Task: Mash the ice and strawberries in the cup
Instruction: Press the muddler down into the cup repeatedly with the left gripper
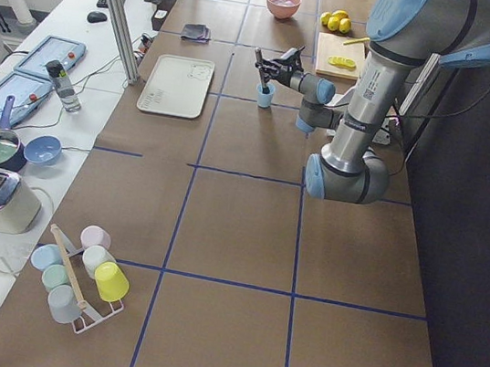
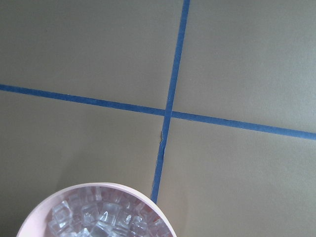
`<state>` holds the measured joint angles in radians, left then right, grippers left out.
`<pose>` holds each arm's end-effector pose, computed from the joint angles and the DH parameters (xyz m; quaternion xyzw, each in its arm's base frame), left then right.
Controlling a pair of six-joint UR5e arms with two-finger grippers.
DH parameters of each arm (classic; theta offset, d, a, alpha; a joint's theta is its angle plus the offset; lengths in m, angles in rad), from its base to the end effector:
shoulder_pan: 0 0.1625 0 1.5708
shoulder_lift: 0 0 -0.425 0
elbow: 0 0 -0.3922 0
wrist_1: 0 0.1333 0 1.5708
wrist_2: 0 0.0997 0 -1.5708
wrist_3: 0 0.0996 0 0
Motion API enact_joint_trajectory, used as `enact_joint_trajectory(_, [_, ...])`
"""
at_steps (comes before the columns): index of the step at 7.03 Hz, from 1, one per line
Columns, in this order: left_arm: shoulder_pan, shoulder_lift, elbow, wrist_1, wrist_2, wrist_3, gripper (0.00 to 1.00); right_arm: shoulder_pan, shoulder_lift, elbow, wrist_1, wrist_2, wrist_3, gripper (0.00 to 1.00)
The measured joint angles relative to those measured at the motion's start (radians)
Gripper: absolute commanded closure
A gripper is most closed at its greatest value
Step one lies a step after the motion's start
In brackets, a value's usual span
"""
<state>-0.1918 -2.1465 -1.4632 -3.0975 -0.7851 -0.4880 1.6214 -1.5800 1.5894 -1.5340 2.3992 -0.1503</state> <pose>0.5546 -0.3153 0.2222 0.6287 0.5002 -0.0743 0.5908 0.0847 -0.4873 0.6465 0.0614 -0.3982 -0.0549 0.9136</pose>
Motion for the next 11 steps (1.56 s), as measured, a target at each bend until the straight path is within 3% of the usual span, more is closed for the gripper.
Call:
enact_joint_trajectory(8, [0.021,-0.004,0.027,-0.019,0.010,-0.005,1.00,0.000,-0.001,-0.005,0.000,-0.002,-0.002,0.00])
enact_joint_trajectory(11, [0.019,0.003,-0.061,-0.008,0.006,0.005,1.00,0.000,-0.002,-0.002,0.001,-0.002,-0.002,0.00])
